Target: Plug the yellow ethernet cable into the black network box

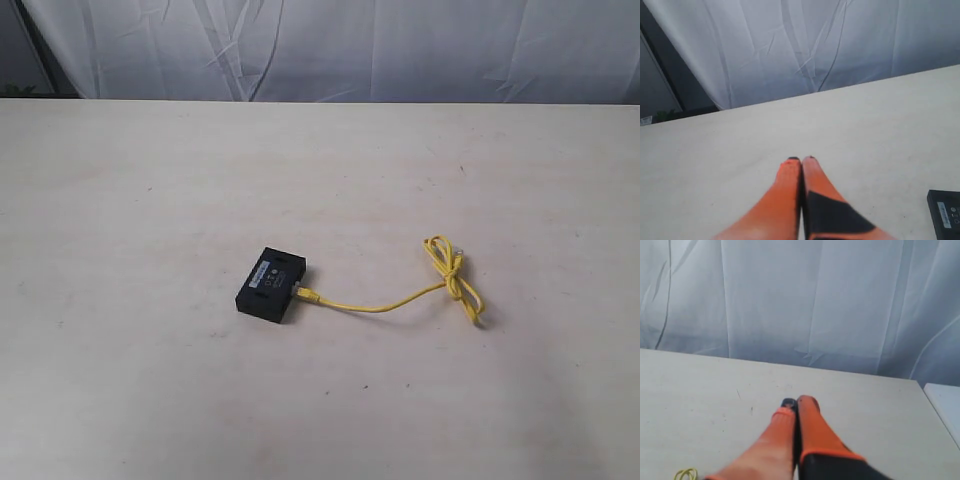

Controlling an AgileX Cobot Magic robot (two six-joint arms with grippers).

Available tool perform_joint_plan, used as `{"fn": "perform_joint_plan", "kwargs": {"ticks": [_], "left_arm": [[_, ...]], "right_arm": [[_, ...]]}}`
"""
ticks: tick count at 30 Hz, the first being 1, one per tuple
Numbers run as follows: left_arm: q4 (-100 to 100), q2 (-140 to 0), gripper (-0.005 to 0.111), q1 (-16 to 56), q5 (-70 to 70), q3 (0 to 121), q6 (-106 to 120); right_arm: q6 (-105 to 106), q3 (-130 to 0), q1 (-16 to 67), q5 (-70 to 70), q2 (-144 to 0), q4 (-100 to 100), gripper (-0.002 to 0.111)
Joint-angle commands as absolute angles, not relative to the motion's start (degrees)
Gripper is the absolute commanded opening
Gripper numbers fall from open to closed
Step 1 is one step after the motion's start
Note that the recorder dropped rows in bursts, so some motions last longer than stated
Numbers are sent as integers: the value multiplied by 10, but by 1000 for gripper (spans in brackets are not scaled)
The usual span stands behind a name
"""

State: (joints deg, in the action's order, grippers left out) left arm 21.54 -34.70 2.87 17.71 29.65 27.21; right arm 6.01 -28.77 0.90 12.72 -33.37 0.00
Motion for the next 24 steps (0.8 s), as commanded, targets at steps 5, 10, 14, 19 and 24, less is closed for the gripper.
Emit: {"fn": "perform_joint_plan", "kwargs": {"ticks": [5, 10, 14, 19, 24], "left_arm": [[227, -236, 0, 30, 131, 242, 271], [225, -181, 0, 30, 114, 219, 271], [228, -150, 0, 30, 105, 212, 270], [250, -124, 0, 30, 116, 211, 270], [251, -117, 0, 30, 126, 211, 270]], "right_arm": [[58, -231, 6, 80, -219, 0, 0], [58, -205, 6, 80, -155, 0, 0], [58, -186, 6, 73, -114, 0, 0], [58, -180, 6, 72, -88, 0, 0], [58, -180, 6, 87, -89, 3, 0]]}}
